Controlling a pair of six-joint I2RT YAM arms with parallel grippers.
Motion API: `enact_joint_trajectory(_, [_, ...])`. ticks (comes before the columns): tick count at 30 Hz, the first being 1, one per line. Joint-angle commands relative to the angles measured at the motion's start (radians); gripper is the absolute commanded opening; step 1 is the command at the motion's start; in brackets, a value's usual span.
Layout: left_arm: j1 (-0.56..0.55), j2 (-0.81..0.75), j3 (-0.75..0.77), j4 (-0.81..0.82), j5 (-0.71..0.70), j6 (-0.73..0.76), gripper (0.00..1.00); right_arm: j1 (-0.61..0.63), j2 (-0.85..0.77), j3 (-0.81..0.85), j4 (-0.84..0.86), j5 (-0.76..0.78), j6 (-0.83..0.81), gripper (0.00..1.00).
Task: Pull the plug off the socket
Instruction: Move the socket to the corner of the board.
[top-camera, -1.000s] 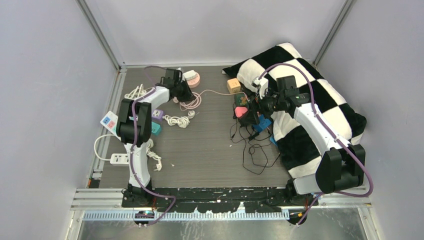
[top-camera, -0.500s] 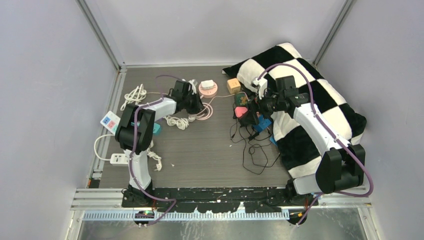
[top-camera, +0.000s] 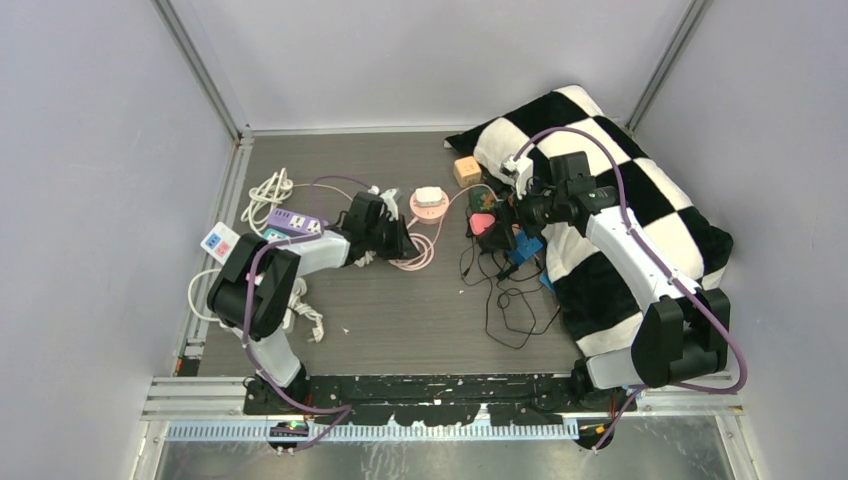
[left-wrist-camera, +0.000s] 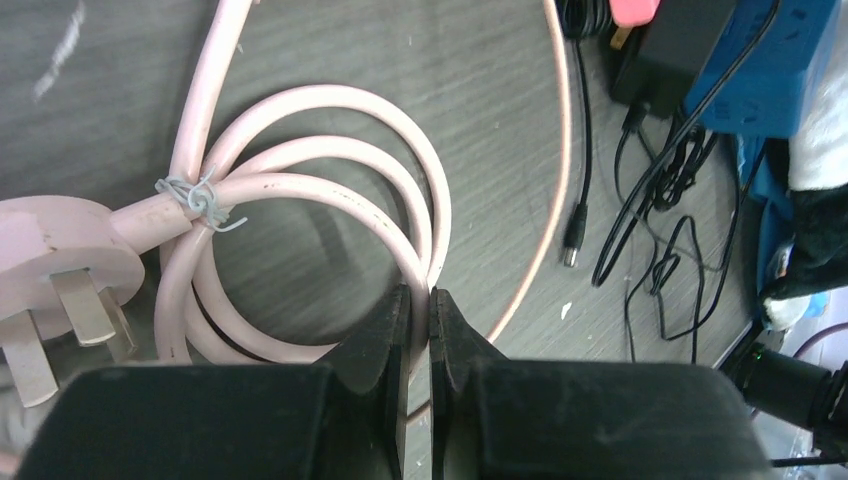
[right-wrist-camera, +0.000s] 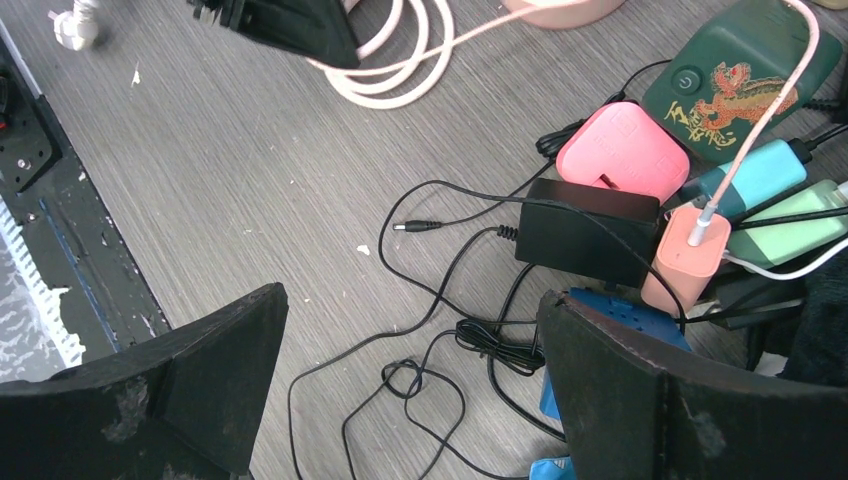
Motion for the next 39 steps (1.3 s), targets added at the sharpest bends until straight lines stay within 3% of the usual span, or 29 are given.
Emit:
enact_joint_trajectory(1, [-0.021,-0.075,-0.081,0.069,0.006,-0.003,0.00,0.009,-0.022,0.025,0.008,-0.026,-0.012,1.00])
enact_joint_trajectory(20, [-0.098,-0.235,-0.252,0.069,-0.105,-0.009,0.00,0.027,-0.012,0.018,0.006,-0.043,-0.031,1.00])
enact_joint_trajectory(34, [-0.126,-0.320,-0.279,0.062,-0.132,-0.021,0.01,0.036,-0.016,0.018,-0.002,-0.052,-0.044,1.00])
enact_joint_trajectory(36, [-0.126,-0.334,-0.281,0.057,-0.139,-0.018,0.03,0.037,-0.017,0.018,-0.003,-0.054,-0.047,1.00])
enact_joint_trajectory(39, [-0.126,-0.357,-0.273,0.046,-0.147,-0.012,0.16,0.037,-0.021,0.016,-0.004,-0.058,-0.049,1.00])
